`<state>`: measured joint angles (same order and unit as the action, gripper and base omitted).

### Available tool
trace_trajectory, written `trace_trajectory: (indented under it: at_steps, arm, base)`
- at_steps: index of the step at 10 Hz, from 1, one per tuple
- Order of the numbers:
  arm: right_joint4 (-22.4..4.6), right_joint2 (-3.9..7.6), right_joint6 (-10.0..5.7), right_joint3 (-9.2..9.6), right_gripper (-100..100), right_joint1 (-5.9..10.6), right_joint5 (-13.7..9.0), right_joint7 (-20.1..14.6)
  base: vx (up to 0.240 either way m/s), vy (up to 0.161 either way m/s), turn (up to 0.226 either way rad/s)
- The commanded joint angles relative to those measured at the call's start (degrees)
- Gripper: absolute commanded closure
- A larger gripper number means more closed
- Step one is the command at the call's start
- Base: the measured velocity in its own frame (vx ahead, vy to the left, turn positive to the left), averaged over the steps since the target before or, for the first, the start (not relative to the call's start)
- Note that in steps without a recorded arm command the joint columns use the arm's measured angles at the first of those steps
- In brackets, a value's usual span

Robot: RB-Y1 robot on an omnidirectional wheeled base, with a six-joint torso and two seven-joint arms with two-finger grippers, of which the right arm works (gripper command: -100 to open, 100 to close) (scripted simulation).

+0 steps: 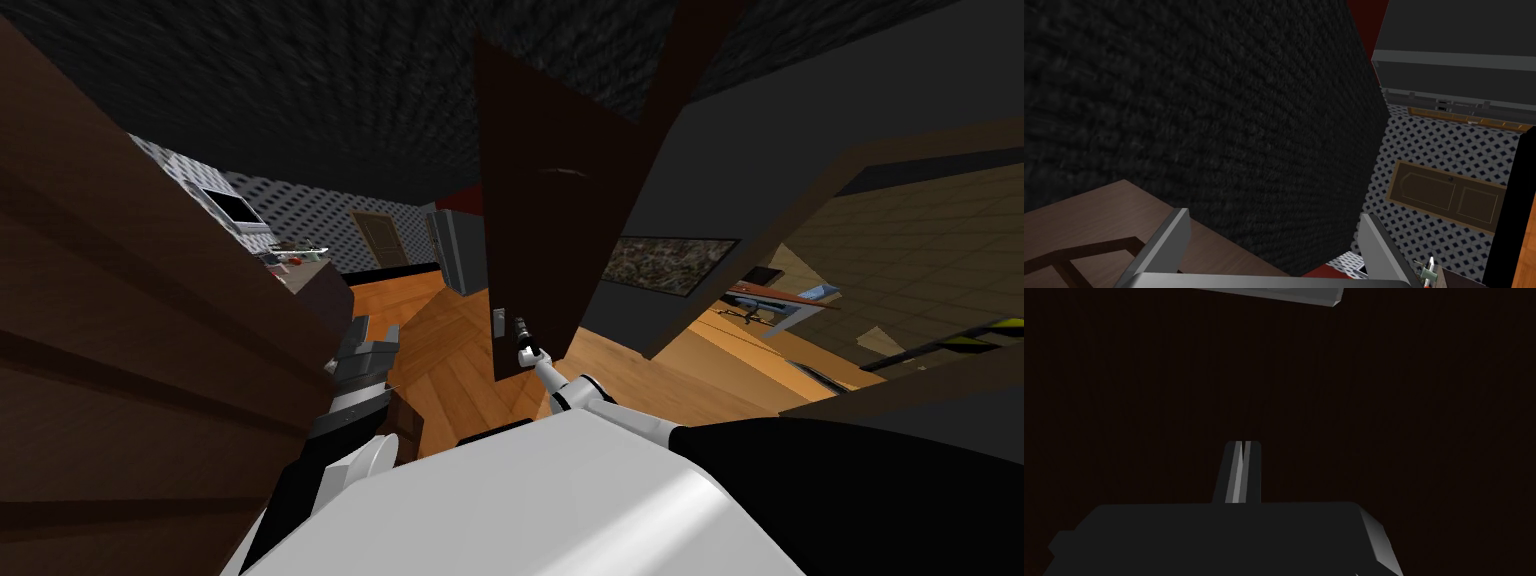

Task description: Push the door open

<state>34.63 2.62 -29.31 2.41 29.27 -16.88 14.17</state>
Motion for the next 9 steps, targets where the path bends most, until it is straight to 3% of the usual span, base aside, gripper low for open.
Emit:
trace_trajectory:
  at_steps: [1,5,6,7,9]
  arm:
    - [0.23,-0.53,0.36,0.31,-100,-0.02,-0.04,-0.22]
    - [0.40,-4.75,0.92,0.88,-100,0.14,-0.14,-0.61]
    - [1.84,-4.28,1.17,0.83,-100,-0.95,-0.04,-0.27]
    - [2.12,-2.80,1.15,0.74,-100,-1.22,-0.05,0.07]
    - [2.04,-1.52,0.66,0.57,-100,-1.35,-0.09,0.37]
  base:
    - [-0.280,-0.008,-0.005]
    - [-0.254,0.038,0.003]
    - [-0.076,0.036,0.000]
    - [0.081,-0.012,0.015]
    - [0.207,-0.049,0.024]
